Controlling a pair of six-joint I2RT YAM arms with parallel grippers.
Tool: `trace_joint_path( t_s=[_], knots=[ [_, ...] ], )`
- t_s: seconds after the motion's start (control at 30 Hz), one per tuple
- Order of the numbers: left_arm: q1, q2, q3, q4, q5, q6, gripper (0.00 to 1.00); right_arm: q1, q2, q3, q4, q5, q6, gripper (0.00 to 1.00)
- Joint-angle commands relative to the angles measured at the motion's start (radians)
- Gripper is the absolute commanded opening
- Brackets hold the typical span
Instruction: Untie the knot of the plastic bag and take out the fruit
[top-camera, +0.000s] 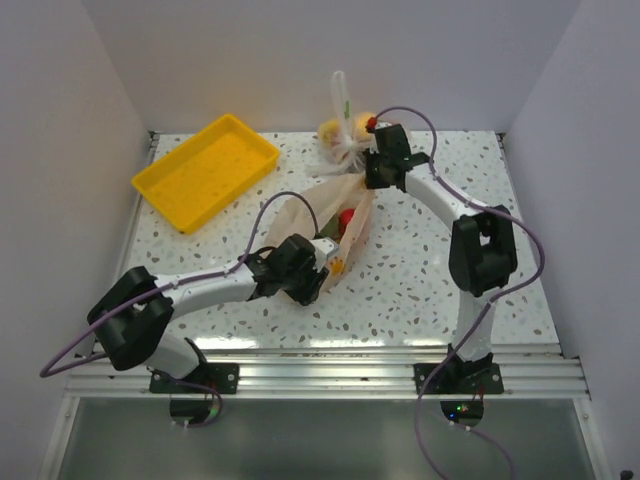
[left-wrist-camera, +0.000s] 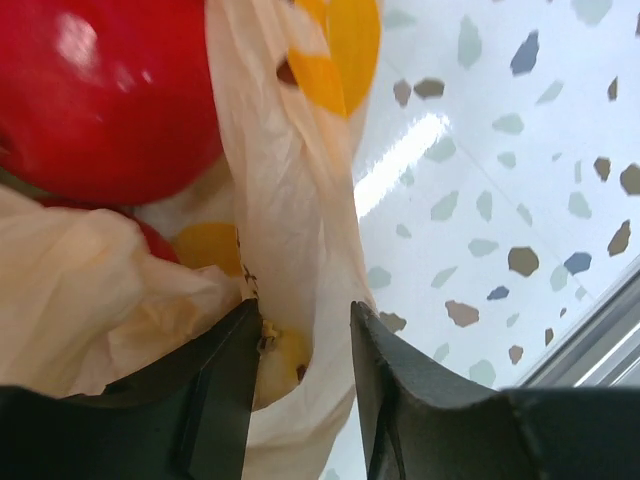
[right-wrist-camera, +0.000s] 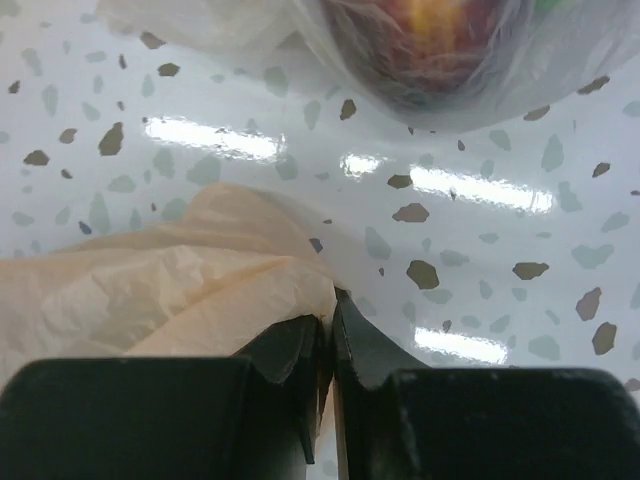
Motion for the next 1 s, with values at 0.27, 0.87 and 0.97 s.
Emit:
trace_joint_path(
  t_s=[0.27,0.87,0.97],
  knots=[
    [-0.004,-0.053,-0.058,-0.034,-0.050,-0.158,0.47,-0.015,0.050,0.012,0.006,-0.012,0.140,0.52],
    [-0.004,-0.280,-0.032,-0.049,-0.308,-0.382,0.81,0.059,-0.580,-0.596,0.202,-0.096,0.386,0.98],
    [-0.003,-0.277,-0.066,-0.052,-0.375,-0.423,0.78,0.059,-0.587,-0.694,0.259,-0.120,0.417,0.91]
  ],
)
